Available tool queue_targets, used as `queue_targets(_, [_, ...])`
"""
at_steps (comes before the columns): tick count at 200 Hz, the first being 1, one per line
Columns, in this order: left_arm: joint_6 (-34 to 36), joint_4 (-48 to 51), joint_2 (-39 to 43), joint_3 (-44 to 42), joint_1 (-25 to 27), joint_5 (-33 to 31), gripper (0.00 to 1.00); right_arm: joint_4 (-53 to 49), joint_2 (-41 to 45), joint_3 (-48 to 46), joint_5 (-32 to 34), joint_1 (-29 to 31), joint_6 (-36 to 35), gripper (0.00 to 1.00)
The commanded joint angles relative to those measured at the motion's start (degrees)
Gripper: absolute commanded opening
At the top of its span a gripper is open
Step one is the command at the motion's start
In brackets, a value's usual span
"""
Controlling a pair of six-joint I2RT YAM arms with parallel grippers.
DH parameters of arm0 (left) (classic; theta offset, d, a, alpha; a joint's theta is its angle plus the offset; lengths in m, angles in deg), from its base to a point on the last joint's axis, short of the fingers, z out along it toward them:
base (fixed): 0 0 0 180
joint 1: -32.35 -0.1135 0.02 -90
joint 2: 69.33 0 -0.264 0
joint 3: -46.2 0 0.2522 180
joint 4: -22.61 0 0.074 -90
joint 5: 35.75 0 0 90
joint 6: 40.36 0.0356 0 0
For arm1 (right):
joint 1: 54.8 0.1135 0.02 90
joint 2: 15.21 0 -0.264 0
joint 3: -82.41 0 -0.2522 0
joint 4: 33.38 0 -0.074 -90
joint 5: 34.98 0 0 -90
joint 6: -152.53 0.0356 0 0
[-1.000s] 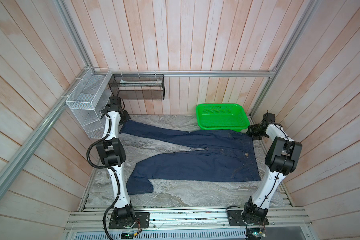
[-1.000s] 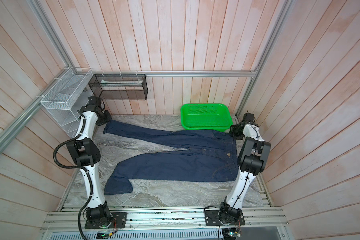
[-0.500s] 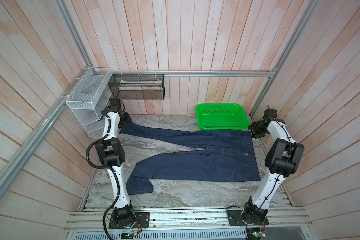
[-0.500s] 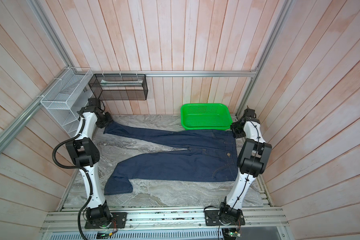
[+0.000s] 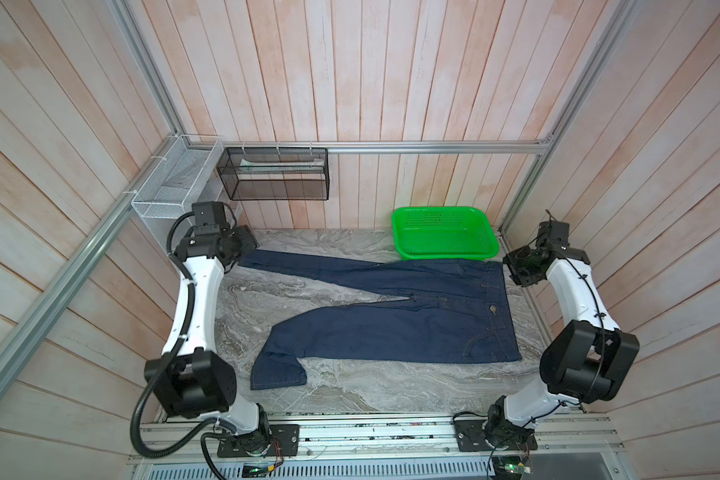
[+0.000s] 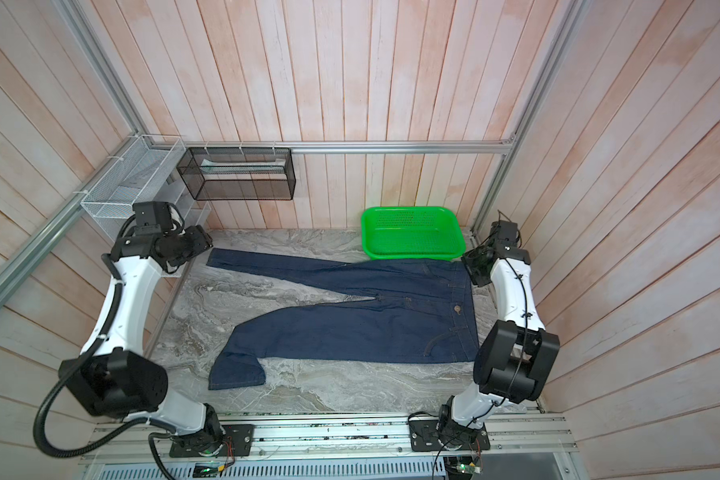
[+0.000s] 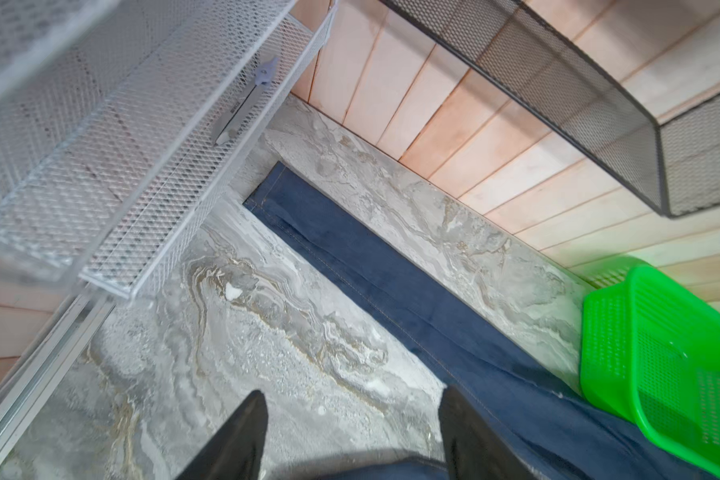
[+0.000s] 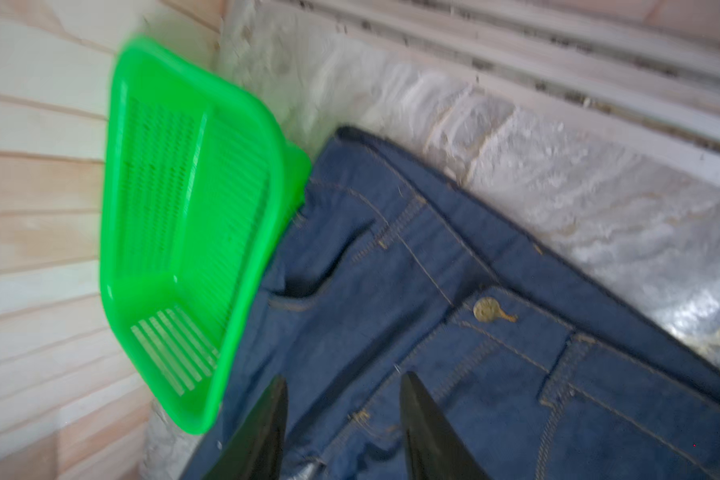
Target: Fold and stack the trousers
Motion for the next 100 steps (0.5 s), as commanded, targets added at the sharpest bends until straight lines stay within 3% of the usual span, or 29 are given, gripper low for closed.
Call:
queue_targets(1, [-2.5, -3.1, 3.1, -11.4, 1.4, -0.4, 0.68, 1.2, 3.0, -7.6, -2.4, 4.0, -1.4, 0.44])
queue_targets(26, [-5.3, -3.4, 9.9, -21.3, 3.3, 0.6, 0.68, 3.5, 7.0, -16.7, -3.9, 8.6, -0.3, 0.43])
queue_targets(58, [-10.4, -2.1, 17.3, -30.7, 10.9, -1.1, 0.67, 5.6, 11.4, -27.9, -3.9, 14.0, 1.0, 0.36])
queue_targets(75, [-12.5, -0.8, 19.6, -33.6, 14.4, -2.8, 0.67, 7.0, 12.6, -33.0, -3.5, 14.3, 0.9, 0.31])
queue_targets(100, [-14.1, 0.4, 23.0, -36.4, 15.4, -2.9, 0.67, 6.5, 10.8, -36.4, -0.9, 13.0, -2.2, 0.29])
